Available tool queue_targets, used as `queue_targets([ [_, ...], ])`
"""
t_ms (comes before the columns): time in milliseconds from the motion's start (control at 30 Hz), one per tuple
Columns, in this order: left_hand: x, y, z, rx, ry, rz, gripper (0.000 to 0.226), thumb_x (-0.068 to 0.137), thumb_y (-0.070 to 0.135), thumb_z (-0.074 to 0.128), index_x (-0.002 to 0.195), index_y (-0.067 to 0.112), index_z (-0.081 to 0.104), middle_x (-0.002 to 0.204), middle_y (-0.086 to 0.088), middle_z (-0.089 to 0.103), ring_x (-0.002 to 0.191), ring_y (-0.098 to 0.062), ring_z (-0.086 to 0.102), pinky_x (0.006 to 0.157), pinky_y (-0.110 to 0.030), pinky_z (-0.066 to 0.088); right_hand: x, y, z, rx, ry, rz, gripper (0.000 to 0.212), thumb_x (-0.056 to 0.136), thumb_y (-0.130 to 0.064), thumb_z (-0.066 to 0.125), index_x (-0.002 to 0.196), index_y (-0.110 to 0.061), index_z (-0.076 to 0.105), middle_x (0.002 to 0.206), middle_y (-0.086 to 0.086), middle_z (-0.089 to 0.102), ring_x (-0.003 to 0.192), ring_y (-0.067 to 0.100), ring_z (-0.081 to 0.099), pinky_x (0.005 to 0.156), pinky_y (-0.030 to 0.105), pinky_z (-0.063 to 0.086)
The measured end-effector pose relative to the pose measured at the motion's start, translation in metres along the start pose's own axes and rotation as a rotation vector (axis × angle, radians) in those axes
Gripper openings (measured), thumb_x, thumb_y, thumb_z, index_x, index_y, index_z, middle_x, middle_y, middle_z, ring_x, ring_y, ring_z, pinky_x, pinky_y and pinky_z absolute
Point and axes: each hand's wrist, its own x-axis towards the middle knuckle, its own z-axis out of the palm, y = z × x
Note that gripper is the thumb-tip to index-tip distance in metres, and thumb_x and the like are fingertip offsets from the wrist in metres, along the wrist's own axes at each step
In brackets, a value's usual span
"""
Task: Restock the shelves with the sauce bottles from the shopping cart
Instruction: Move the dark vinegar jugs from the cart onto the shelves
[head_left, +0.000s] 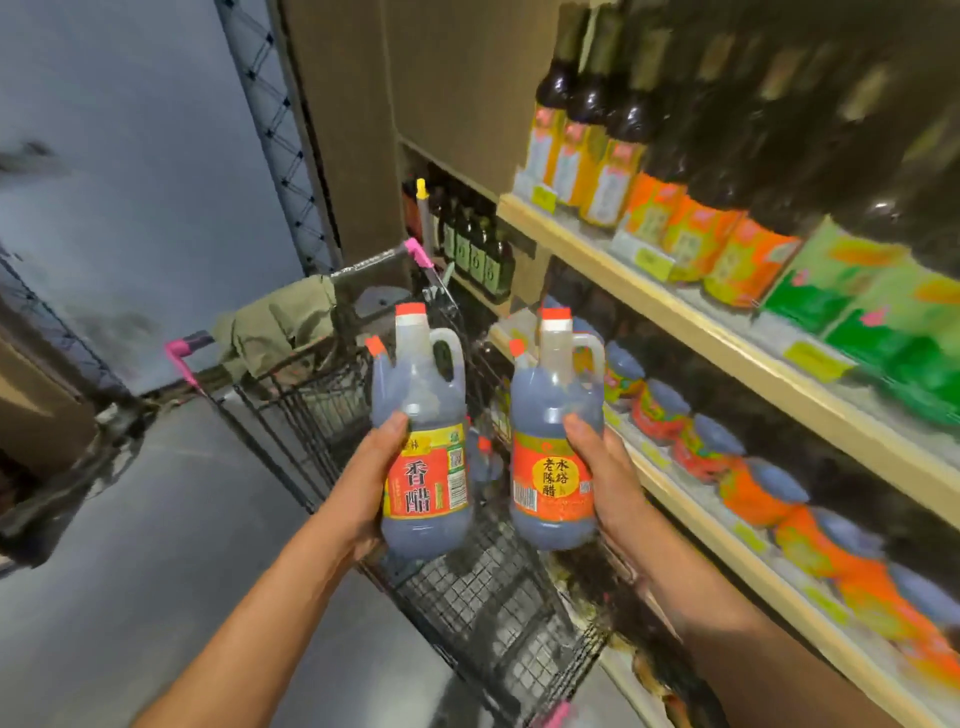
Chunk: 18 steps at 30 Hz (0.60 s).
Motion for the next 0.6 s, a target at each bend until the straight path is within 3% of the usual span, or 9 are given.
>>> queue_targets([
  [167, 0.008, -0.019, 0.069, 0.078, -0.148, -0.091, 0.118, 0.038, 0.075, 0.089, 0.132, 0.009, 0.061, 0.116, -0.025, 0.071, 0.092, -0.034, 0.073, 0.082, -0.047, 0.061, -0.060, -0.026, -0.069, 0.059, 0.195, -0.090, 0.091, 0.056, -0.061, 0.086, 0.131, -0.017, 0.057, 0.105, 0.004, 0.077, 0.090, 0.021, 0.075, 0.069, 0.029, 0.058],
  [300, 0.007, -0.044, 0.131, 0.075, -0.340, -0.170, 0.116, 0.034, 0.072, 0.092, 0.128, 0.011, 0.062, 0.109, -0.020, 0.074, 0.087, -0.031, 0.075, 0.076, -0.044, 0.063, -0.128, -0.035, -0.126, 0.088, 0.327, -0.124, 0.063, 0.081, -0.040, 0.066, 0.138, -0.016, 0.052, 0.115, 0.007, 0.074, 0.099, 0.024, 0.074, 0.073, 0.029, 0.059],
  [433, 0.002, -0.074, 0.195, 0.140, -0.565, -0.247, 0.111, 0.038, 0.071, 0.092, 0.125, 0.008, 0.064, 0.107, -0.021, 0.074, 0.086, -0.031, 0.075, 0.076, -0.044, 0.063, -0.201, -0.034, -0.166, 0.104, 0.551, -0.143, 0.072, 0.076, -0.050, 0.071, 0.138, -0.016, 0.052, 0.116, 0.011, 0.073, 0.102, 0.029, 0.073, 0.077, 0.036, 0.060],
  [600, -0.023, -0.122, 0.264, 0.241, -0.829, -0.373, 0.123, 0.041, 0.073, 0.089, 0.137, 0.004, 0.055, 0.113, -0.024, 0.071, 0.089, -0.033, 0.073, 0.080, -0.046, 0.062, -0.300, -0.018, -0.186, 0.152, 0.878, -0.244, 0.079, 0.063, -0.069, 0.080, 0.122, -0.020, 0.065, 0.113, 0.018, 0.071, 0.102, 0.038, 0.068, 0.092, 0.059, 0.053],
])
